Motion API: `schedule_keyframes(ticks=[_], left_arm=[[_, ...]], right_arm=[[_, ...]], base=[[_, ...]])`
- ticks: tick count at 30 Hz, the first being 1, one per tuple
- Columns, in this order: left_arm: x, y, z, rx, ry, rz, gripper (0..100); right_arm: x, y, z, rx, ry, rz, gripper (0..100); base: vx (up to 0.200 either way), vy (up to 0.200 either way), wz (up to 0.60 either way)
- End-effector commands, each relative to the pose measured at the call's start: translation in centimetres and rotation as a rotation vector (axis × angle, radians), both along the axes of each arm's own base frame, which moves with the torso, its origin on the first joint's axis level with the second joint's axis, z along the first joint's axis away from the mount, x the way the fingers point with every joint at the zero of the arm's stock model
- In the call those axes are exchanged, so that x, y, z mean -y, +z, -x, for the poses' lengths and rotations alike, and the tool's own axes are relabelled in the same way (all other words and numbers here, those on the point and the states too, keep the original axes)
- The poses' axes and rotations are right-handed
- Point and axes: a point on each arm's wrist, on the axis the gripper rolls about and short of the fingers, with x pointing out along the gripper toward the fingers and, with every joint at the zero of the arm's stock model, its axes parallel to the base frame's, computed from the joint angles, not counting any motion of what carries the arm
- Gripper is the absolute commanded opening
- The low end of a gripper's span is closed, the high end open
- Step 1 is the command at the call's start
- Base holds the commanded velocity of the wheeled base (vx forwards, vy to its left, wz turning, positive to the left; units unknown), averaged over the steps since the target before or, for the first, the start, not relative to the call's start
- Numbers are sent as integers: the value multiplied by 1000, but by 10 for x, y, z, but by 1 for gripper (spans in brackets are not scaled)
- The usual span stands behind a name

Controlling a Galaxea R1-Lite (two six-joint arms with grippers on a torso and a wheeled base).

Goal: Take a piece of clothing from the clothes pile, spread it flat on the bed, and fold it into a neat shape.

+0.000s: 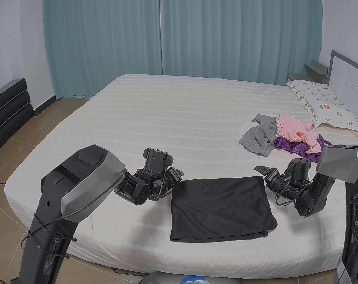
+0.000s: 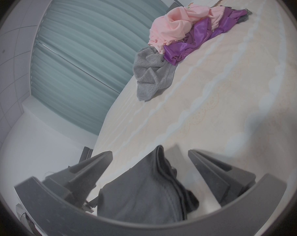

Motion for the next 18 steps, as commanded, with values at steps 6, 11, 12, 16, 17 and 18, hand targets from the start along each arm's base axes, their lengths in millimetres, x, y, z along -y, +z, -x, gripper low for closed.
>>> schedule_keyframes(ticks=[6, 11, 12, 16, 17, 18], left_arm=[[-38, 46, 21, -46, 126, 96, 100], [-56, 39, 60, -129, 122, 74, 100], [-55, 37, 63, -130, 119, 76, 100], [-60, 27, 76, -71, 117, 109, 100], [-60, 26, 78, -64, 116, 112, 100], [-62, 25, 79, -61, 118, 114, 100]], right_arm=[[8, 39, 83, -63, 138, -3, 100], [11, 33, 120, -137, 233, 29, 100], [11, 31, 121, -145, 237, 30, 100], [11, 18, 131, -207, 258, 52, 100], [12, 17, 131, -213, 264, 58, 100], [12, 15, 132, -214, 272, 70, 100]], base=[[0, 0, 0], [0, 0, 0], [0, 0, 0], [0, 0, 0], [0, 0, 0], [0, 0, 0]])
